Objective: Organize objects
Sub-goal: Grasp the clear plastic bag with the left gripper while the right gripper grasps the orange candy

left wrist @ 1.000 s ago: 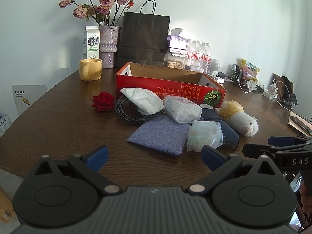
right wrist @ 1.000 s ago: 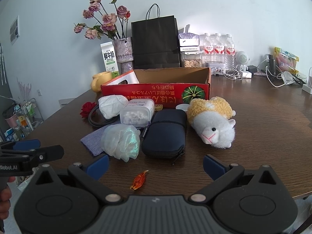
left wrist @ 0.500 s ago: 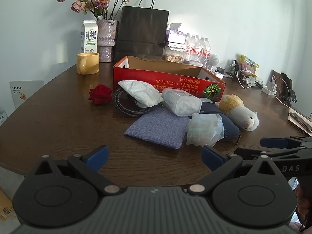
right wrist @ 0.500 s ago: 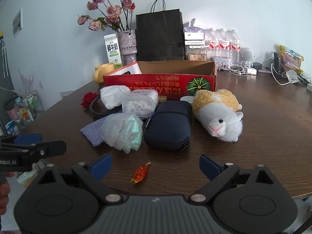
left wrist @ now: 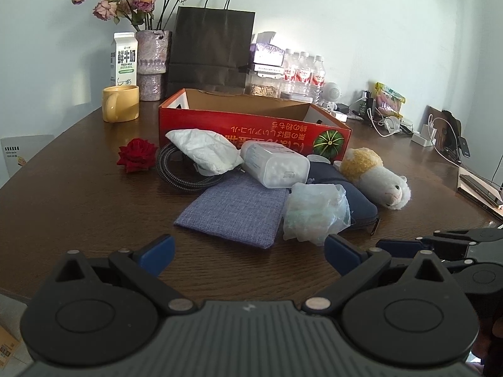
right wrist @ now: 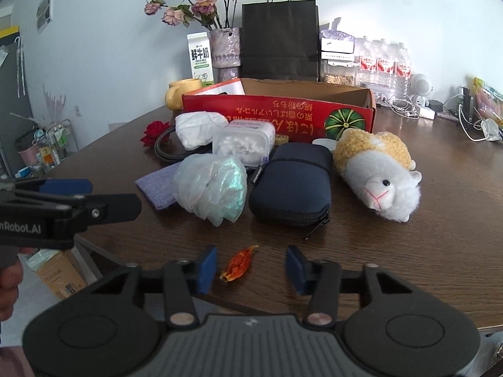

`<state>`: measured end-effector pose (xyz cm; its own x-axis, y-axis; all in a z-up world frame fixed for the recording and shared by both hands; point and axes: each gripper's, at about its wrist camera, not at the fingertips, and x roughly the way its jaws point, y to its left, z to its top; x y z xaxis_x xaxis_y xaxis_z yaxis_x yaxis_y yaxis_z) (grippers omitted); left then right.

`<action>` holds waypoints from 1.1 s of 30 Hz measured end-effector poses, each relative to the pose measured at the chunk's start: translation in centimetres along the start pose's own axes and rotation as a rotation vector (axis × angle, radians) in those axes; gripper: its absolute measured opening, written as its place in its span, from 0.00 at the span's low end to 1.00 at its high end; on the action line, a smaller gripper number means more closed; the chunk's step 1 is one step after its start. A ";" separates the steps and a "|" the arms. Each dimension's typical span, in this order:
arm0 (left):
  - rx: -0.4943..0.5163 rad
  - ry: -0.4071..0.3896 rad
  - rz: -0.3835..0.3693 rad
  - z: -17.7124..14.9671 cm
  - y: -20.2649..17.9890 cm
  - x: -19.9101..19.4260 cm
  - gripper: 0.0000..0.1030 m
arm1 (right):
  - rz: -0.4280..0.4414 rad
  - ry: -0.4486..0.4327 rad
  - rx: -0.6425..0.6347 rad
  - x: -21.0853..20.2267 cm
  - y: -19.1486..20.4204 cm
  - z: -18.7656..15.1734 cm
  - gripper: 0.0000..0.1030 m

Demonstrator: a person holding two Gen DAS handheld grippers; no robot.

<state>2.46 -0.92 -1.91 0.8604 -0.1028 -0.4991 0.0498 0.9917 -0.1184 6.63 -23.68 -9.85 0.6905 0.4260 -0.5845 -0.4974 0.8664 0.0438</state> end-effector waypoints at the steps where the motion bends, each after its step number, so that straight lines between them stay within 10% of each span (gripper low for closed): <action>1: 0.001 -0.001 -0.003 0.0 -0.1 0.1 1.00 | -0.003 -0.001 -0.010 0.0 0.1 0.0 0.37; 7: 0.013 0.001 -0.027 0.4 -0.9 0.9 1.00 | 0.002 -0.015 -0.049 0.0 -0.3 -0.1 0.12; 23: 0.064 0.028 -0.076 2.1 -4.1 5.5 0.99 | 0.078 -0.025 -0.056 0.3 -2.8 0.6 0.12; 28: 0.056 0.063 -0.113 2.4 -4.2 6.8 0.52 | 0.110 -0.028 -0.070 0.1 -3.5 1.4 0.12; 33: 0.055 0.035 -0.123 3.1 -4.1 6.2 0.43 | 0.151 -0.038 -0.091 -0.3 -3.9 2.3 0.11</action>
<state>9.22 -5.42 -1.84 0.8279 -0.2255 -0.5135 0.1822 0.9741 -0.1340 9.57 -26.55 -7.99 0.6228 0.5608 -0.5455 -0.6415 0.7652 0.0542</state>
